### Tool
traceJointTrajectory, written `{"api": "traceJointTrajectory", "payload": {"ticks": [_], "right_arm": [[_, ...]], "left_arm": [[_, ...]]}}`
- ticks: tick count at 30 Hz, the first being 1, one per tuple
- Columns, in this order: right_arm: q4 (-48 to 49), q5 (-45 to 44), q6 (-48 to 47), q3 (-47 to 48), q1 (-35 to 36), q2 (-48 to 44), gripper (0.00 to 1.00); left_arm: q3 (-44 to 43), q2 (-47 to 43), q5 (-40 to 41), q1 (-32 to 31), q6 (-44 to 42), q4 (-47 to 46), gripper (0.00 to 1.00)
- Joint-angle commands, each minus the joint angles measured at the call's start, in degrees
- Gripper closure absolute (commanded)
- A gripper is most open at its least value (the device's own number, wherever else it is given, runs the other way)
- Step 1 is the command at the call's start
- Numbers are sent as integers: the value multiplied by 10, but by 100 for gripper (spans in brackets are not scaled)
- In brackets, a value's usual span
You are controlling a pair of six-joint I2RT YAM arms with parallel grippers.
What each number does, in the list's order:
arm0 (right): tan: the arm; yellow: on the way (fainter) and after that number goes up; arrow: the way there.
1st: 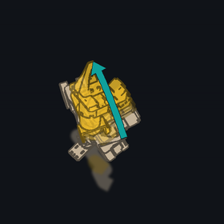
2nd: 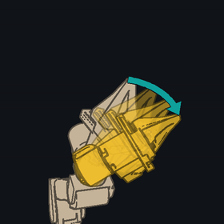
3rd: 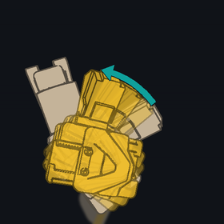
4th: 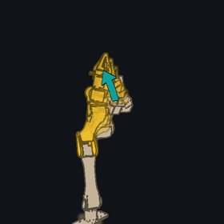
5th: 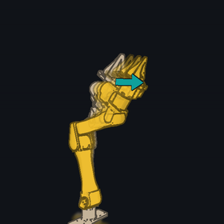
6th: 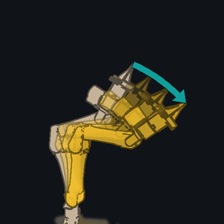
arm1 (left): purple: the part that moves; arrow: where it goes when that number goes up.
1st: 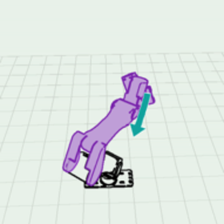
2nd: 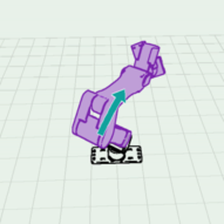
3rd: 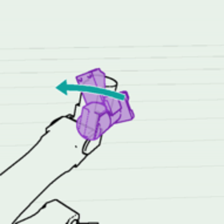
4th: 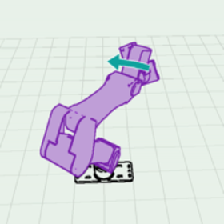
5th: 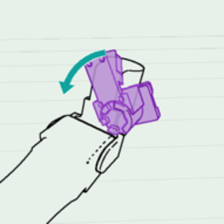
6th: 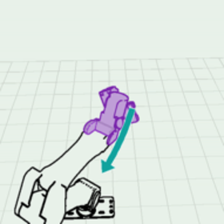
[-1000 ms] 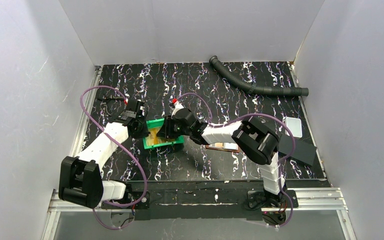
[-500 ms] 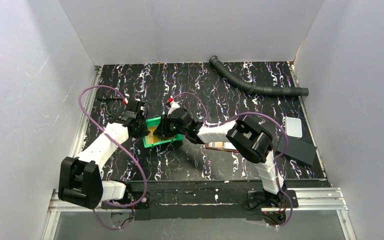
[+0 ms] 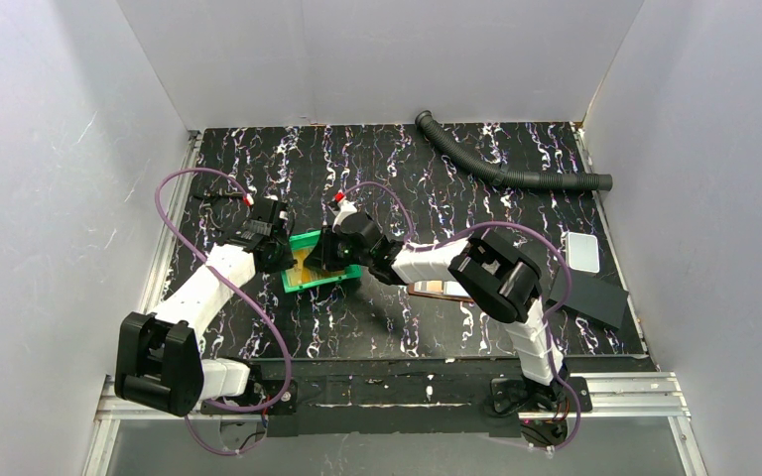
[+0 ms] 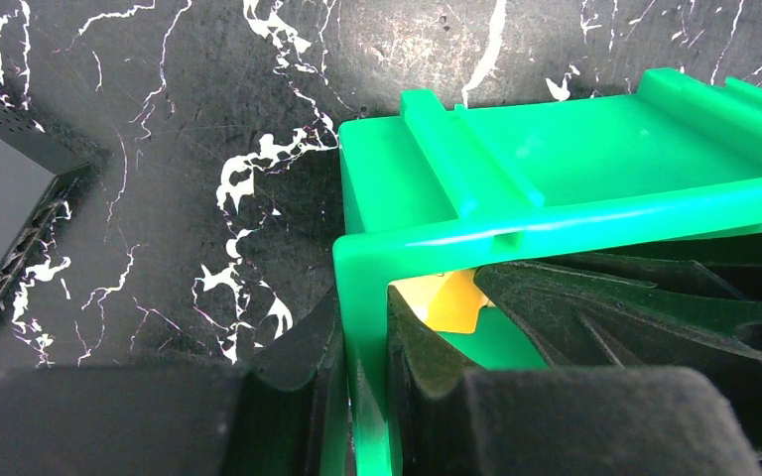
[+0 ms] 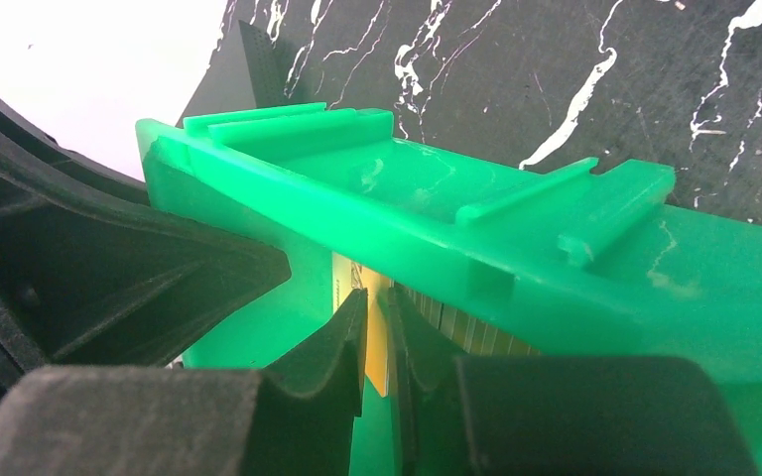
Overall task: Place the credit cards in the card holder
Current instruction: Pick up the credit card from the storage box.
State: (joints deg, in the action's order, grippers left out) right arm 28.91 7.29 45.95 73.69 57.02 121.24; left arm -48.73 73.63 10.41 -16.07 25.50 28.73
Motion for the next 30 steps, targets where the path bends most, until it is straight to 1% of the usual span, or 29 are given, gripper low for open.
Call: {"api": "traceJointTrajectory", "payload": {"ticks": [1,4,10,14,17,19,26,30], "right_arm": [[56,17,6,16,6,-24,78],[51,17,6,19,6,-25,72],[50,13,3,12,6,-37,70],[53,15,4,7,6,-43,71],[53,14,4,5,6,-46,76],[54,13,5,3,6,-45,78],[55,18,12,8,6,-27,78],[34,10,11,15,6,-17,76]], "left_arm": [[1,-15,-17,-17,-15,-2,100],[1,-13,-17,-18,-15,-2,100],[0,-11,-15,-19,-16,-1,100],[-1,-9,-14,-19,-16,-1,100],[-1,-9,-14,-19,-16,0,100],[-1,-9,-14,-19,-17,0,100],[0,-10,-15,-20,-16,0,100],[0,-12,-14,-20,-16,1,100]]}}
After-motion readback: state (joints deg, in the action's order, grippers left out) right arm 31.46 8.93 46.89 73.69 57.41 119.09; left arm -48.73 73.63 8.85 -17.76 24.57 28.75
